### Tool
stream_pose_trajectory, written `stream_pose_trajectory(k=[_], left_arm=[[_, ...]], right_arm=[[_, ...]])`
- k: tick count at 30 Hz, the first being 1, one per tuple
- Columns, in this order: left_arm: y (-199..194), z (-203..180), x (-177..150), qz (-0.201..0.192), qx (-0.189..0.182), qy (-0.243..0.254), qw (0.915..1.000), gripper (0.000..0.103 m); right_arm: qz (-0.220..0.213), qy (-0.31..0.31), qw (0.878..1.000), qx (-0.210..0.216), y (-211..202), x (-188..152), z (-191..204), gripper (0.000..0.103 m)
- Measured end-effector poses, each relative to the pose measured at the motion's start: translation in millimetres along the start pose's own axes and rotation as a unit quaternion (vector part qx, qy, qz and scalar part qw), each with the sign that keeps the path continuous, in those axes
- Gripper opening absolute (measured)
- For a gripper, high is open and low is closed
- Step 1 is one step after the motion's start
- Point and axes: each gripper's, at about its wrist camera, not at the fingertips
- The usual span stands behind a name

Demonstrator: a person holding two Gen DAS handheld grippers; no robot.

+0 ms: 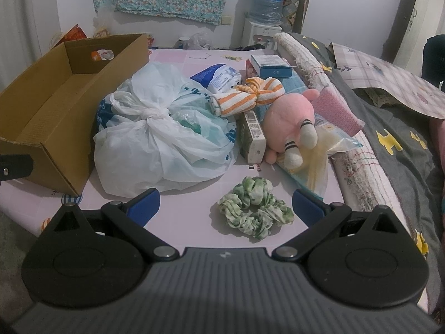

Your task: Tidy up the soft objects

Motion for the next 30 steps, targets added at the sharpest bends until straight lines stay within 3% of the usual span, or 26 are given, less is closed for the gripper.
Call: stream_pose_trajectory(k=[30], left_arm=[[0.0, 0.7, 0.0, -0.001, 0.001, 0.002, 1.0000, 0.103]], right_arm=[[-0.002, 0.001, 1.000, 0.005, -0.2, 1.6, 0.2, 0.102]])
Point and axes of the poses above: each gripper's, at about its wrist camera, not at the fingertips, and y roughly the way its jaws point, z to its left, x to its top, and after that the axes turned 3 degrees about -x, right-handed
